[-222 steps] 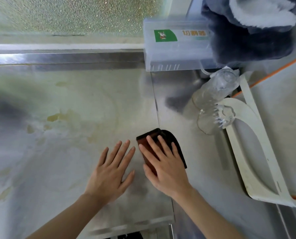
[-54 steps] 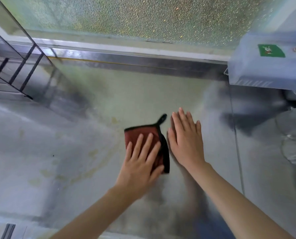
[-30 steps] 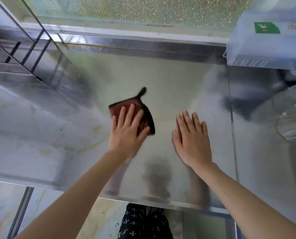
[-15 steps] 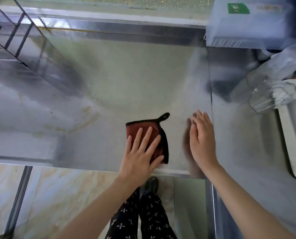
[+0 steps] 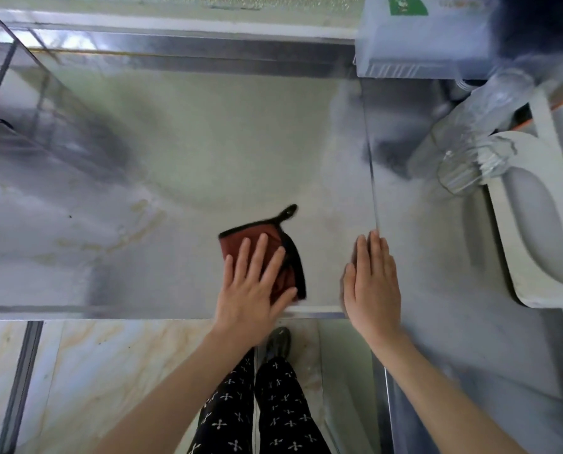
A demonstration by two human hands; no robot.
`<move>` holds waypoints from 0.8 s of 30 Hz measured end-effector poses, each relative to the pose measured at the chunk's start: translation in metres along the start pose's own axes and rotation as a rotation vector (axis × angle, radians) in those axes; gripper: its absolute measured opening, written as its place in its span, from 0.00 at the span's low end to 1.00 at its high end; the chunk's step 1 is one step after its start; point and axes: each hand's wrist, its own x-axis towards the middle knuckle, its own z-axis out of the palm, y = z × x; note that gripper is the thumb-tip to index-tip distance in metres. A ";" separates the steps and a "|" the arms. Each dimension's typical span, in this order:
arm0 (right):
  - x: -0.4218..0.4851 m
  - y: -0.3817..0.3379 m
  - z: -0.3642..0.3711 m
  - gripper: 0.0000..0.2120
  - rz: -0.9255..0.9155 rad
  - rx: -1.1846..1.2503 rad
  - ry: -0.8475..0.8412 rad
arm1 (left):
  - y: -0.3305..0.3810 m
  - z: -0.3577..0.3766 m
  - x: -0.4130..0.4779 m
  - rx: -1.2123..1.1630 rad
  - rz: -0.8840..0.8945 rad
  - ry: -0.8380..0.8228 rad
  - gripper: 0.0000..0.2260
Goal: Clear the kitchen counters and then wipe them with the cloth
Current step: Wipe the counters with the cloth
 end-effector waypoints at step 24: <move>-0.002 -0.020 -0.014 0.26 0.100 -0.016 -0.030 | -0.097 -0.020 0.005 -0.096 -0.272 -0.095 0.32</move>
